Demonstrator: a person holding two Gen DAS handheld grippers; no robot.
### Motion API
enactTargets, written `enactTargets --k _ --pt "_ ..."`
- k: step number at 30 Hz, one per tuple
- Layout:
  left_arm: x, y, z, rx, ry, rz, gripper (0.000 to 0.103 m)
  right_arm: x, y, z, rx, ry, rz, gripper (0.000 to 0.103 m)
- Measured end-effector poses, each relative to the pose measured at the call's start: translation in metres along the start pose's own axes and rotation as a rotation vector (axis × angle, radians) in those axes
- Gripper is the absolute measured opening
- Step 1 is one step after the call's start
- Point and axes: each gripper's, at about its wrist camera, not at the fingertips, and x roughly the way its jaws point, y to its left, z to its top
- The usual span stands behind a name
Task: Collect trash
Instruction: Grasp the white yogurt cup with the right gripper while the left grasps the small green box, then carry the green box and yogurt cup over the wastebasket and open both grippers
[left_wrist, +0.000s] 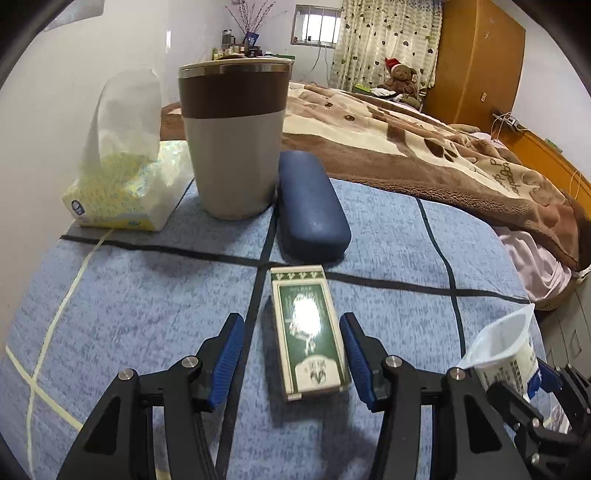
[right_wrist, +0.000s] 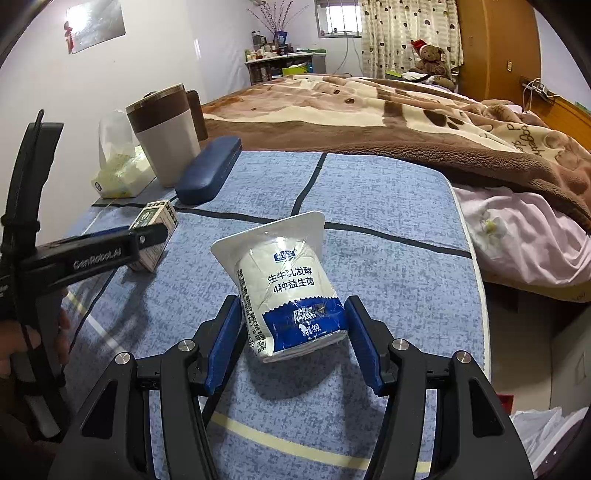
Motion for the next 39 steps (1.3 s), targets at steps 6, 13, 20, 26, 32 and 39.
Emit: enactTargets --k 6,13,20,26,32,39 --pt "0.004 -0.003 -0.001 0.013 0.013 -0.003 0.037 0.001 0.0 0.0 0.002 -0.004 0.001 0.059" --pt "-0.011 -0.006 -0.008 0.031 -0.015 -0.045 0.032 -0.008 0.004 -0.001 -0.013 -0.034 -0.017 0.059" --pt "-0.04 -0.008 -0.015 0.04 -0.054 -0.061 0.032 -0.023 0.009 -0.004 -0.018 -0.068 -0.023 0.059" --pt "-0.076 -0.012 -0.028 0.051 -0.093 -0.087 0.032 -0.042 0.009 -0.01 0.01 -0.093 -0.024 0.059" --pt "-0.116 -0.024 -0.046 0.073 -0.135 -0.114 0.032 -0.075 0.011 -0.02 0.014 -0.143 -0.041 0.059" --pt "-0.164 -0.038 -0.071 0.103 -0.189 -0.139 0.032 -0.113 0.01 -0.036 0.025 -0.194 -0.064 0.059"
